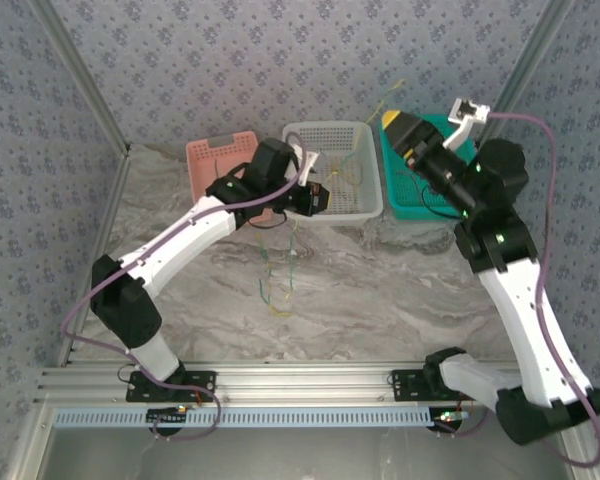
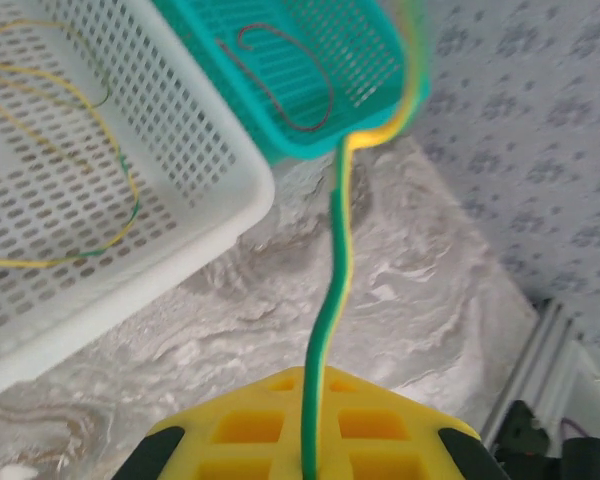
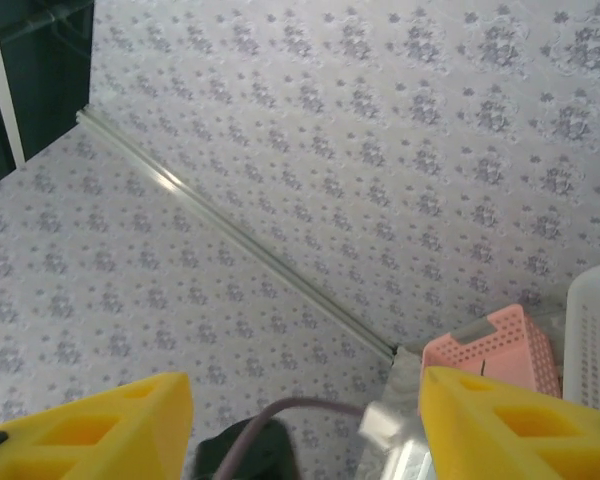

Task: Untangle the cables
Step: Straighten the cable.

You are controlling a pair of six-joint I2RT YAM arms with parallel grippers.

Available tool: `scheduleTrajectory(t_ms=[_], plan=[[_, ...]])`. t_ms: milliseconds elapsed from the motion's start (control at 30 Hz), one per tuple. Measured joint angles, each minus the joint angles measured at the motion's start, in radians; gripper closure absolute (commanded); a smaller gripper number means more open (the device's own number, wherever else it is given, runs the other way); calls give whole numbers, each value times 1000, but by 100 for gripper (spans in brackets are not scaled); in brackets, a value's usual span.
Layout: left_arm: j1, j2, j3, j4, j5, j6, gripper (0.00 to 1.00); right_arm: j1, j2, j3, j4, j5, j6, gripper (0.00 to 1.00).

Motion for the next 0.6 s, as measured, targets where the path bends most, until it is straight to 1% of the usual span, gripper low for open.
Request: scheduleTrajectory(t_ms=[67, 133, 267, 300, 433, 600], plan=[[-47, 0, 0, -16, -74, 0, 100, 70, -35, -10, -39, 92, 2, 36], [-78, 0, 0, -25, -123, 0, 100, 123, -43, -50, -51, 169, 21, 36], [-96, -1, 0, -11, -181, -5, 100, 192, -26, -193, -66, 280, 82, 38], [-96, -1, -1, -5, -192, -8, 100, 200, -18, -222, -71, 297, 94, 40], [-95, -14, -20, 19, -211, -23, 100, 224, -10, -330, -80, 348, 136, 43], [-96, -23, -26, 41, -196, -31, 100, 222, 24, -341, -44, 346, 148, 46]])
